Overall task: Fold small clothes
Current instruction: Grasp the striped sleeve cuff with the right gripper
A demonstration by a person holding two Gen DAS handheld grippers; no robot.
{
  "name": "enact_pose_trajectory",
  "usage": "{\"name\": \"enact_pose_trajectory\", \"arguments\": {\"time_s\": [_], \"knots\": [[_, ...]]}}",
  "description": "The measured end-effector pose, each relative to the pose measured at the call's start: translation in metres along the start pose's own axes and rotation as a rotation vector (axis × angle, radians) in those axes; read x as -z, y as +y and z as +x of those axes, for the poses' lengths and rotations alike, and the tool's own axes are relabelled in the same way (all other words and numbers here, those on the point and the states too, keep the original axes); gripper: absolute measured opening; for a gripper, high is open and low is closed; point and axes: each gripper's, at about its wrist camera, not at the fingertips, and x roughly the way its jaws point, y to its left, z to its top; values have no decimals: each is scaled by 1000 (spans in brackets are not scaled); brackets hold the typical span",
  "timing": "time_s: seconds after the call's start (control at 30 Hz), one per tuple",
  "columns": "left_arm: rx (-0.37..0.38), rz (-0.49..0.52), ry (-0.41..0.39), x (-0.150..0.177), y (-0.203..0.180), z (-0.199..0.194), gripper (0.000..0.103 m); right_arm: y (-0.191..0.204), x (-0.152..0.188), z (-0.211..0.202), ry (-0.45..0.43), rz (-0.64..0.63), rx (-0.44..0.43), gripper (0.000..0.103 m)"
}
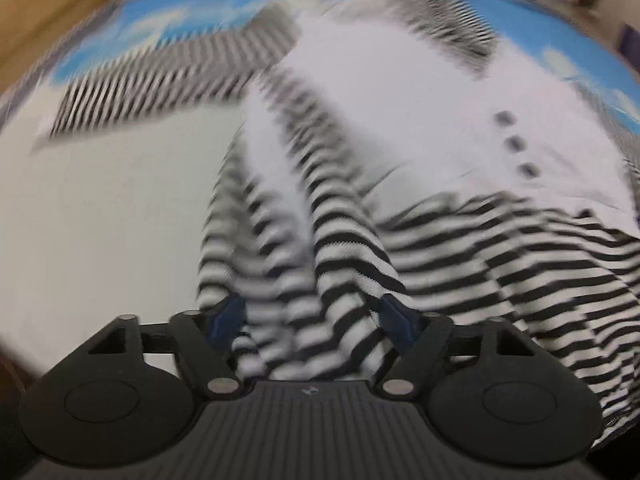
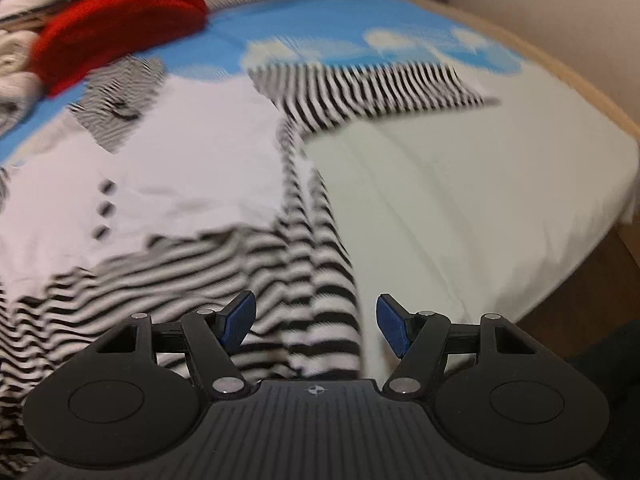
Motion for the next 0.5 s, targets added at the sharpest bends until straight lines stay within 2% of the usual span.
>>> {"name": "enact_pose_trajectory", "arguments": {"time_s": [0.03,0.07,0.1,0.13,0.17,0.2,0.23,0.33,0.43,0.5], "knots": [[-21,-19,-31,-1,8,-1,59,-4,2,7,27,14,12,63],[-48,-16,-38,1,13,-2,55,-8,4,11,45,30,21,55],[-39,-23,-19,7,16,-1,50,-12,6,15,64,54,29,47],[-37,-32,7,12,17,1,48,-18,8,17,72,78,35,43],[-62,-17,24,16,20,-4,48,-22,8,18,75,93,46,31],[-53,-17,65,22,18,-2,48,-25,9,18,78,97,55,21],[-13,-40,136,26,10,3,48,-28,8,19,82,97,66,18],[-31,-73,141,22,15,-13,47,-29,7,21,96,85,99,15],[-23,-41,43,16,6,-34,47,-28,7,21,85,79,126,15],[6,-14,-10,11,-1,-45,47,-30,4,14,50,116,97,15]]}}
